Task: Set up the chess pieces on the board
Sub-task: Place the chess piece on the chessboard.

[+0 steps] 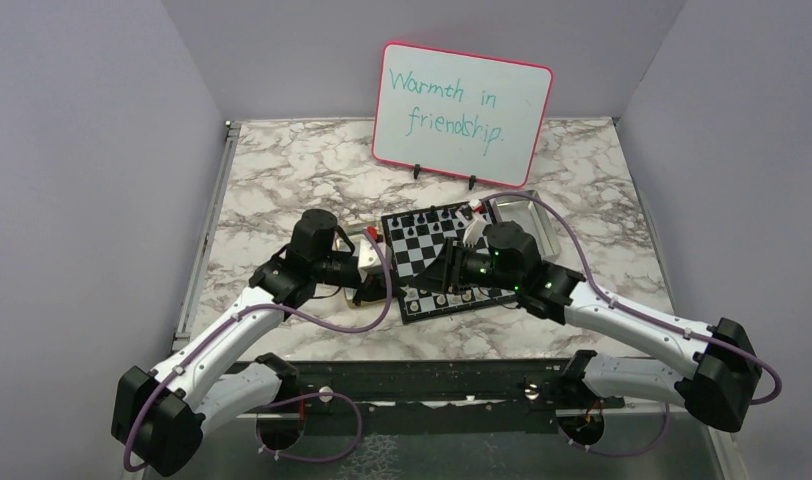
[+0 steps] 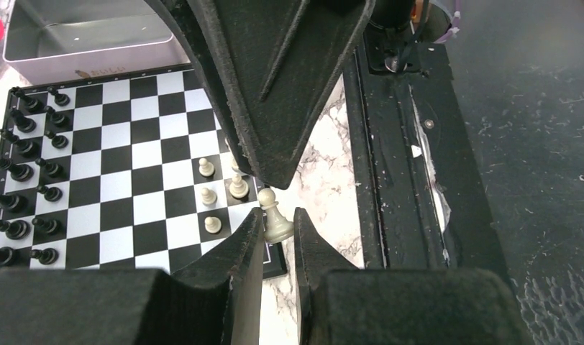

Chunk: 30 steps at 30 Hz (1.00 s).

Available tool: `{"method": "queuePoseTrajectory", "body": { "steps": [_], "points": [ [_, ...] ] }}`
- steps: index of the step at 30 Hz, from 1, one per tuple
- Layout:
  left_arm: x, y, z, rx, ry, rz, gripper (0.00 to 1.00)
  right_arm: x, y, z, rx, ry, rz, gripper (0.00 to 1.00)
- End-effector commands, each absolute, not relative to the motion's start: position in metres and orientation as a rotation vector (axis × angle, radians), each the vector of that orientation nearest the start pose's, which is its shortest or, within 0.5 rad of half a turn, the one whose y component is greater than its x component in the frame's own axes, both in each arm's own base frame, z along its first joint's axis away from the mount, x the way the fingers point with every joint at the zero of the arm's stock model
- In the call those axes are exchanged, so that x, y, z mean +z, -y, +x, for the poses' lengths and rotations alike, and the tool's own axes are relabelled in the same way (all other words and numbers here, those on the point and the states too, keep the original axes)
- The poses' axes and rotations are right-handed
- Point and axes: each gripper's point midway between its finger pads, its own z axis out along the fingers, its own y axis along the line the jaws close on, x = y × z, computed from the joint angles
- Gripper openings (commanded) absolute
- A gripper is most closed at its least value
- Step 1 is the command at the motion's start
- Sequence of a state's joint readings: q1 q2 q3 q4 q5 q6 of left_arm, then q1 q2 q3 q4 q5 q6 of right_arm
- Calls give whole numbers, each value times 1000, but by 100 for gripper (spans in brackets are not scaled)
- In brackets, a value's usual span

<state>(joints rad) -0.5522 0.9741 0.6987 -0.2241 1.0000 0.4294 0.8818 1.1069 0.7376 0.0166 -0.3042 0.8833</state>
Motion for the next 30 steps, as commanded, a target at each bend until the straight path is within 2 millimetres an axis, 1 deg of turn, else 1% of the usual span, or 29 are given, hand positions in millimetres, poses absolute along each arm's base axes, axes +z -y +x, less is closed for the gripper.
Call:
{"method": "queuePoseTrajectory", "body": {
  "steps": [1,9,13,18,23,24,25,27,30],
  "points": [
    [210,260,138,-1174,-1298,1459,0,217,-336,162,1456,-2159,-254,36],
    [212,260,136,-1182,-1290,1462,0,215,-342,157,1499,-2166,-295,35],
    [212,260,138,-1172,-1285,1466,0,210,-344,156,1511,-2183,-298,34],
    [211,262,140,-1175,-1287,1470,0,207,-343,155,1517,-2185,-291,25],
    [208,262,141,-1165,-1290,1474,0,209,-339,154,1508,-2169,-282,9],
    [208,262,142,-1159,-1294,1472,2,209,-338,155,1498,-2167,-278,6],
    [207,262,143,-1152,-1300,1469,9,208,-336,156,1484,-2167,-272,5],
    [206,262,145,-1142,-1310,1465,31,205,-333,159,1452,-2167,-264,2],
    [202,261,146,-1130,-1320,1465,55,207,-330,162,1418,-2153,-266,1]
  ]
}}
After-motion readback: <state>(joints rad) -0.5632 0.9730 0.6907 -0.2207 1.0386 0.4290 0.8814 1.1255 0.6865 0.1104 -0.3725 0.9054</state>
